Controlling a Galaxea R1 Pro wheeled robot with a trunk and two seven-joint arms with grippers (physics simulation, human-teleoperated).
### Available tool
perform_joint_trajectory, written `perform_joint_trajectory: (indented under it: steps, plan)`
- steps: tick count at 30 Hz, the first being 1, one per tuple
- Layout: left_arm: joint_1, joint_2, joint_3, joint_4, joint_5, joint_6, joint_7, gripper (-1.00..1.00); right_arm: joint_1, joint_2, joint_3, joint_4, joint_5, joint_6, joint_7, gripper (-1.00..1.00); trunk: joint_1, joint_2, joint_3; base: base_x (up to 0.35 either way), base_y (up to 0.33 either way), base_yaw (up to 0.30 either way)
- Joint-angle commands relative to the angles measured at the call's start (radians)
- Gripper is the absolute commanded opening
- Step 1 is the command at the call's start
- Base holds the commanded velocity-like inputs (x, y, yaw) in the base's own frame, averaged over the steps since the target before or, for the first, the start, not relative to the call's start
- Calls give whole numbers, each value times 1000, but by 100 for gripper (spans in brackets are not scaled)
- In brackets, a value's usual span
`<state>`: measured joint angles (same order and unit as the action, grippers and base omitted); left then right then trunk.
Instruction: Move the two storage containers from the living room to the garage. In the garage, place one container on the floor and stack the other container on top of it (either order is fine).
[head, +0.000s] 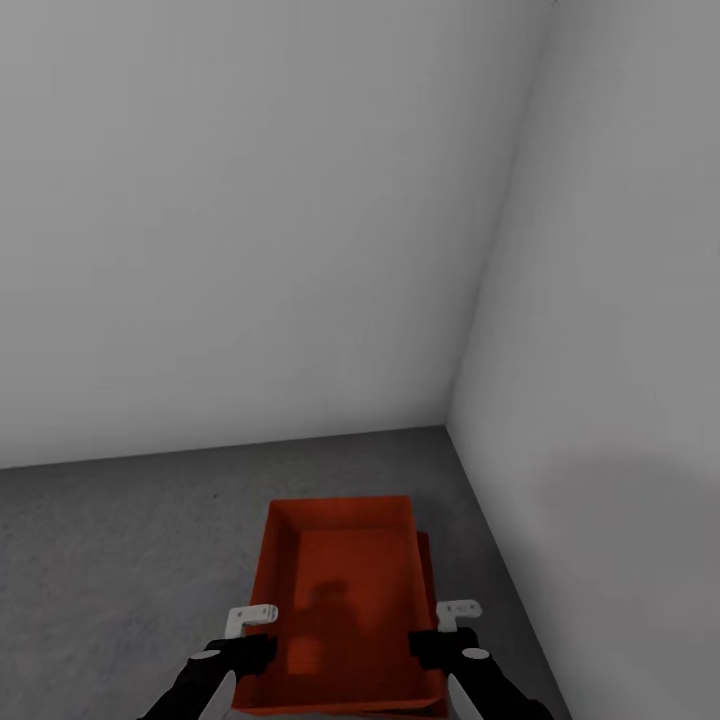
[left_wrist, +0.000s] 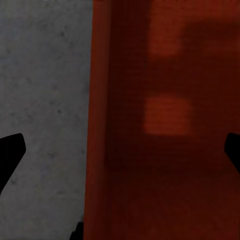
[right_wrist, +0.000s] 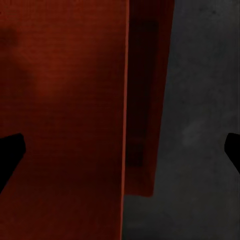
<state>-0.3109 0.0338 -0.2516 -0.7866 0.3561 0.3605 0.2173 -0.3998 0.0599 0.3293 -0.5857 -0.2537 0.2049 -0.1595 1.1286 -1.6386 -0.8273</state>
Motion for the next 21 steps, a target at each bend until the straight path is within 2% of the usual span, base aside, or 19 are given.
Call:
perform_joint_trajectory:
  steps: [1, 21]
  plan:
    - [-1, 2, -6, -2, 11, 3, 10, 100, -1, -1, 7, -2, -10, 4, -9, 100, 0, 0, 1, 0, 0, 0]
    - [-1, 2, -6, -2, 11, 3, 10, 100, -1, -1, 7, -2, -10, 4, -9, 100, 0, 0, 31, 0, 0, 0]
